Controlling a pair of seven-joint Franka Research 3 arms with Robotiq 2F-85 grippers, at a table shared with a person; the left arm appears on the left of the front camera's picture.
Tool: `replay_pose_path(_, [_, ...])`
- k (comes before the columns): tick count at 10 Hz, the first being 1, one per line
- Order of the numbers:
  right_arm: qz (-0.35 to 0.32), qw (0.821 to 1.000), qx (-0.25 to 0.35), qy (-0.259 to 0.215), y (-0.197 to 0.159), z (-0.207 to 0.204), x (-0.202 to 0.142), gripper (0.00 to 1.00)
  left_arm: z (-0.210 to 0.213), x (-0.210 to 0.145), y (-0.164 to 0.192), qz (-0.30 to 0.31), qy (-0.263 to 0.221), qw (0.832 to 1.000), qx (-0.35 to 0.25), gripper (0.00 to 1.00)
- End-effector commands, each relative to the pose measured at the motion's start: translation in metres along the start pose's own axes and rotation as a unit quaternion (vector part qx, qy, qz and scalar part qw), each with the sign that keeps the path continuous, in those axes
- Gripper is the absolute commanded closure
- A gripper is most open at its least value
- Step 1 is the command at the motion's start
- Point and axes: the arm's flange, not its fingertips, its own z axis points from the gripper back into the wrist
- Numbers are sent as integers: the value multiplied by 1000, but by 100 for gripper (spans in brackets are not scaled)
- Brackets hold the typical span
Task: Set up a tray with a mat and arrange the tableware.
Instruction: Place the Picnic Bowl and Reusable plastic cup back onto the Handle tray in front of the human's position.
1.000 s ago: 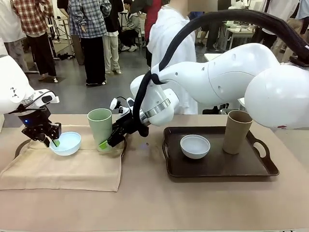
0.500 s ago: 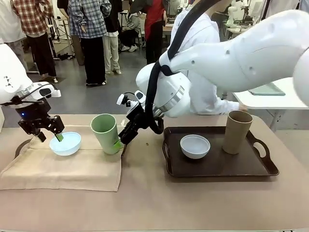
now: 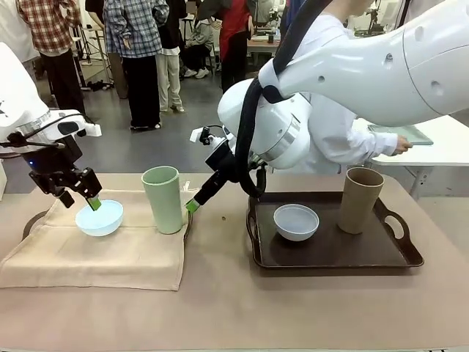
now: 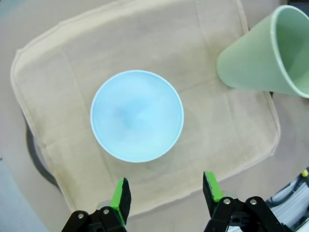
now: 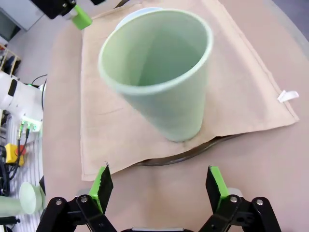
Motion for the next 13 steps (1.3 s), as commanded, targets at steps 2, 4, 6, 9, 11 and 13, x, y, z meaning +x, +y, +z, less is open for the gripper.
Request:
replay_pose_path(2, [-55,998,-29,23,20,7,-6,0,0,-7,4,-17,16,1000,5,21])
replay_pose_path(4, [-146,984,-44,88,52,31,-6,0,18,-7,-13,-23,20,999,23,21])
replay_pose_path(6, [-206,965,-98,130,83,70,-9,0,43,1,-41,-31,14,998,45,21])
replay_pose_path(9, [-332,912,-168,174,120,126,-16,0,54,23,-83,-31,18,997,61,21])
replay_pose_path(11, [-395,870,-217,199,151,159,-15,0,62,36,-110,-22,11,997,68,21])
replay_pose_path(13, [-447,835,-243,209,175,182,-15,0,79,39,-140,-19,1,998,67,21])
